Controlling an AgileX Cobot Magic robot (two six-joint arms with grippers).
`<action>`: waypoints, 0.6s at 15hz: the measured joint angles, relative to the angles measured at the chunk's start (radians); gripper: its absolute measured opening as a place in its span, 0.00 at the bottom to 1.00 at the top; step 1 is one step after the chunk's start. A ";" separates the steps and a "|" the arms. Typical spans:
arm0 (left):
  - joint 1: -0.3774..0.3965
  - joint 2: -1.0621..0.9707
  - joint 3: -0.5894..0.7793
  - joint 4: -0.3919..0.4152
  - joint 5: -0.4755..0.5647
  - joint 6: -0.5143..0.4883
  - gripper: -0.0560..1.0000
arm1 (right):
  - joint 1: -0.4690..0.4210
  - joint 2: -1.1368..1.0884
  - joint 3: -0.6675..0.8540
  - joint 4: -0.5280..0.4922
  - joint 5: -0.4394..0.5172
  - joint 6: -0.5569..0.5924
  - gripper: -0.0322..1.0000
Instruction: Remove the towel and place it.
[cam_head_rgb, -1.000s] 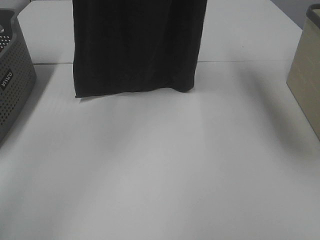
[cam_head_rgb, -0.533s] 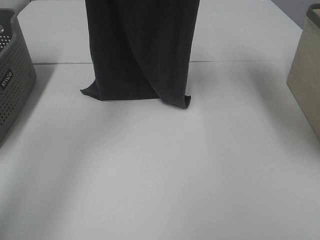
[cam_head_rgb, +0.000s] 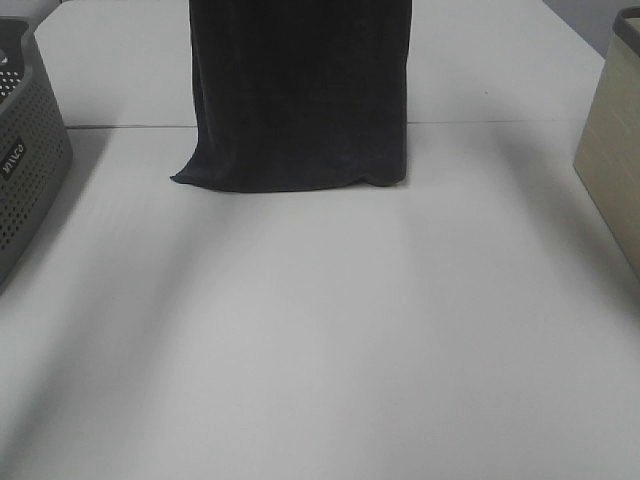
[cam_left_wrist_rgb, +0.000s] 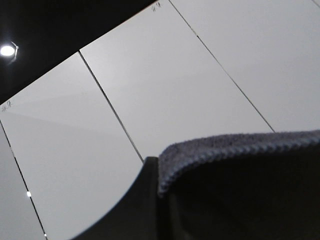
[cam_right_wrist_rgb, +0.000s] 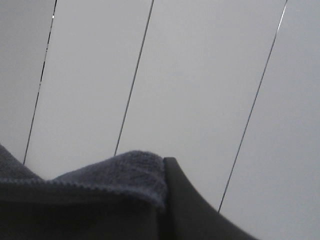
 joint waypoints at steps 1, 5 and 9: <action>0.008 0.064 -0.119 0.003 0.051 -0.013 0.05 | -0.020 0.021 -0.039 0.000 -0.020 -0.002 0.04; 0.030 0.244 -0.492 0.031 0.213 -0.068 0.05 | -0.080 0.055 -0.101 0.041 -0.114 0.001 0.04; 0.050 0.267 -0.550 0.100 0.264 -0.212 0.05 | -0.080 0.075 -0.105 0.065 -0.165 0.009 0.04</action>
